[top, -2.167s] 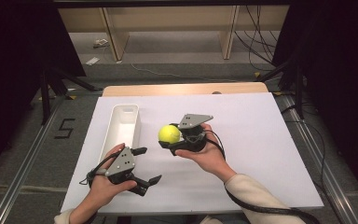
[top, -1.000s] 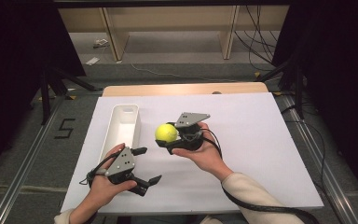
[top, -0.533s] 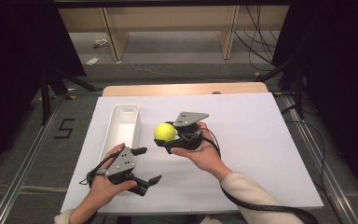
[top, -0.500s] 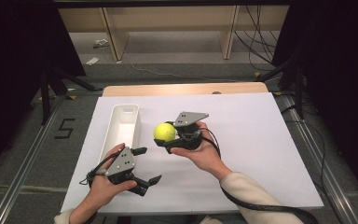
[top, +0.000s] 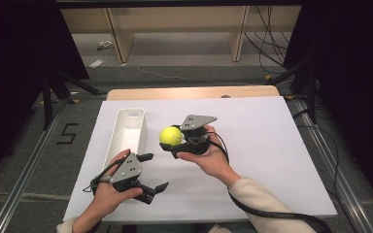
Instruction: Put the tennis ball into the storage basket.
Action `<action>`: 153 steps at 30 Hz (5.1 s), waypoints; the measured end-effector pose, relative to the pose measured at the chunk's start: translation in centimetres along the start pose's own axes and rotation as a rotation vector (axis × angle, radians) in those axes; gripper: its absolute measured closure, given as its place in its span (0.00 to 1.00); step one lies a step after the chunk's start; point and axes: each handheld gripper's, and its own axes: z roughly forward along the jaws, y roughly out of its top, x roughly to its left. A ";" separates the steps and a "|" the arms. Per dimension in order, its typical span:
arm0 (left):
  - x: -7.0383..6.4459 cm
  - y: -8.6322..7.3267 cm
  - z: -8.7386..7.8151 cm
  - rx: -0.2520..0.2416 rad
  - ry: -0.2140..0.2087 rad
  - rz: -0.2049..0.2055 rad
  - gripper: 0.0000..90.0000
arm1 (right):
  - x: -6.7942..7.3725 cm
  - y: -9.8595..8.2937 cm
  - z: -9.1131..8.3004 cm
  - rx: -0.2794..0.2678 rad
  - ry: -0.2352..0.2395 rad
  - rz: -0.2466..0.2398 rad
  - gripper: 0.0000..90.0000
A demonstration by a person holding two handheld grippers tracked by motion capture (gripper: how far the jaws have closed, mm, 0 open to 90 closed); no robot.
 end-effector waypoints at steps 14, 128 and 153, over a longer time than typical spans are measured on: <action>0.0 0.0 0.0 0.002 -0.003 -0.005 0.00 | 0.1 0.2 0.4 -0.003 0.005 0.003 0.30; -0.2 0.0 0.0 0.004 -0.021 -0.010 0.00 | 0.5 2.1 3.1 -0.005 0.020 -0.001 0.30; -0.2 0.0 0.0 0.004 -0.021 -0.007 0.00 | 0.3 2.7 3.7 0.004 0.026 -0.005 0.30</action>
